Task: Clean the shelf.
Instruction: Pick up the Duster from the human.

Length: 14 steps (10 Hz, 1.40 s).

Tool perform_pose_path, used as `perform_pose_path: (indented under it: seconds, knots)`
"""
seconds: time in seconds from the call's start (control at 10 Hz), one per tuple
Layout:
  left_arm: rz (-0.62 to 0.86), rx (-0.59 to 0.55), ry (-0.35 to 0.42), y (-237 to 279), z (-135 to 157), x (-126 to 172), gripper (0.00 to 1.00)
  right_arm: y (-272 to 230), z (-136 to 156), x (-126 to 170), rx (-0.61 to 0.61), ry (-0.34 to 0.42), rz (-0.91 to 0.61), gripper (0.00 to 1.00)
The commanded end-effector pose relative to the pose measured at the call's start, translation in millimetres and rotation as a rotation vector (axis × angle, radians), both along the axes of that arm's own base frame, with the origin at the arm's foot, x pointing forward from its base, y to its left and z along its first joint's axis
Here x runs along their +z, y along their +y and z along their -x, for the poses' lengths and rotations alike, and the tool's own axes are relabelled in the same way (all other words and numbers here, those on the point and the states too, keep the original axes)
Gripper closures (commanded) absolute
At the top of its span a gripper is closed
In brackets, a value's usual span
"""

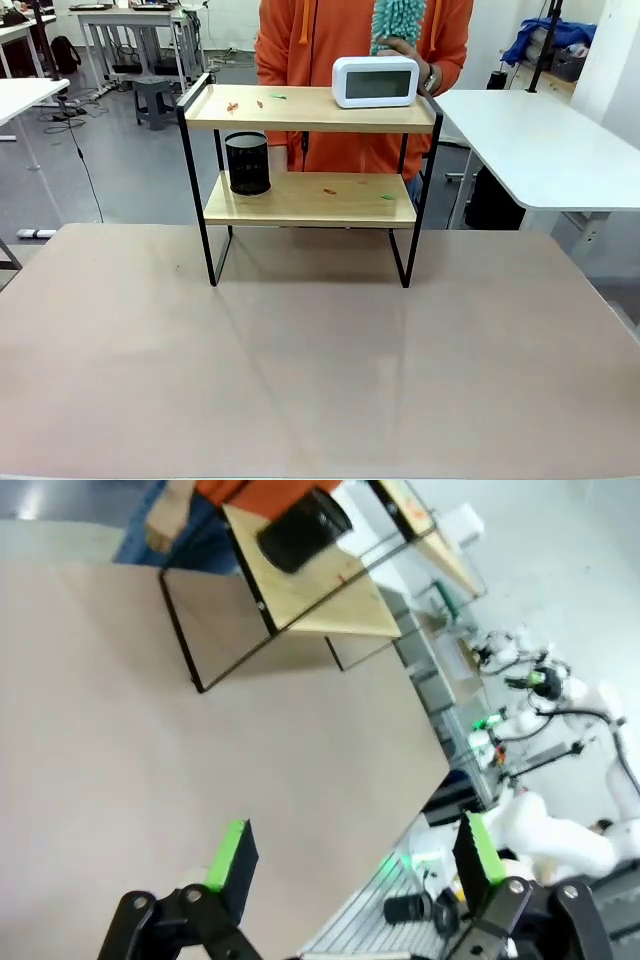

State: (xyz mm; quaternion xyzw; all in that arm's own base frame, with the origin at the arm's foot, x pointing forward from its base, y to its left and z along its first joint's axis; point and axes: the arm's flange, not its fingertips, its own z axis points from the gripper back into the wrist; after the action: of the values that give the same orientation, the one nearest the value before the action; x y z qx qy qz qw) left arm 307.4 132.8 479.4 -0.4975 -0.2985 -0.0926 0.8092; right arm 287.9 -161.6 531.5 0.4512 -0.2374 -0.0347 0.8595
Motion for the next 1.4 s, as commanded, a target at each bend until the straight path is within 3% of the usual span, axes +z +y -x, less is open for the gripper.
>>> perform_pose_path:
  seconds: [0.0, 0.7, 0.8, 0.9, 1.1, 1.3]
  knots:
    - [-0.003, 0.001, -0.046, 5, 6, 3, 0.00, -6, 4, 0, 0.009, -0.045, -0.006, 0.00]
    - [-0.003, 0.001, -0.046, 5, 6, 3, 0.00, -6, 4, 0, 0.009, -0.045, -0.006, 0.00]
    - [-0.003, 0.001, -0.046, 5, 6, 3, 0.00, -8, 6, 1, -0.005, -0.014, 0.001, 0.00]
    - [-0.003, 0.001, -0.046, 5, 6, 3, 0.00, 6, -14, 14, 0.063, 0.019, -0.001, 0.00]
    - [-0.003, 0.001, -0.046, 5, 6, 3, 0.00, 32, -62, 48, 0.050, 0.096, -0.026, 0.00]
    - [-0.003, 0.001, -0.046, 5, 6, 3, 0.00, 65, -120, 52, 0.071, 0.153, -0.019, 0.00]
